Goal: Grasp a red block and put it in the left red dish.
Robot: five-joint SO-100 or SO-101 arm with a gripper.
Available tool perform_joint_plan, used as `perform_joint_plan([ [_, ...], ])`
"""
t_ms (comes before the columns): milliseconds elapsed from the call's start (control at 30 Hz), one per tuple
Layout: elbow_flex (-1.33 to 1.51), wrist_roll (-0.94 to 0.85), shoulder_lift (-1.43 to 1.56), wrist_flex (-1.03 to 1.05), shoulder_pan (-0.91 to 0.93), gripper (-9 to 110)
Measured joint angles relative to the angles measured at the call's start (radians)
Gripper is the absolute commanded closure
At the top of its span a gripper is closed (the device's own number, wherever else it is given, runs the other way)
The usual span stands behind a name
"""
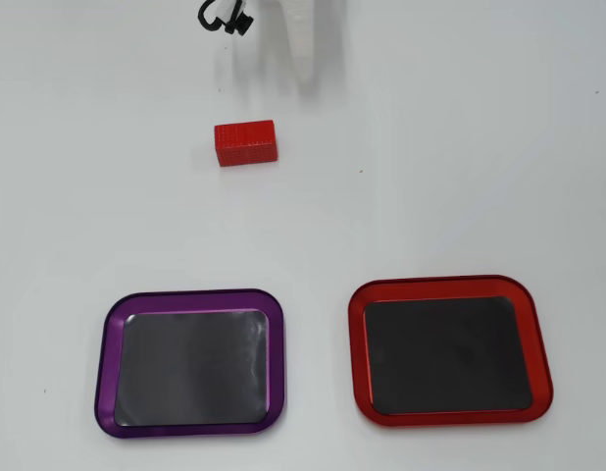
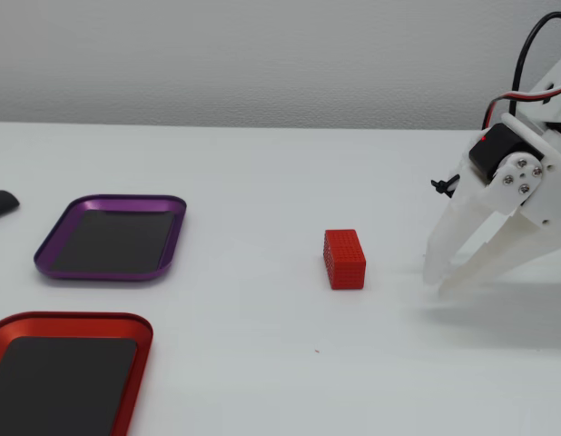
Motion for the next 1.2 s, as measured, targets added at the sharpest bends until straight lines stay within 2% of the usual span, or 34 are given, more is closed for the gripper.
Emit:
perform_joint_plan([
  [767, -0.017, 0.000, 0.000, -0.009, 0.000, 102],
  [1033, -0.210, 0.000, -0.028, -0.020, 0.000, 101],
  [1200, -0.399, 0.000, -0.259, -0.021, 0.003, 101],
])
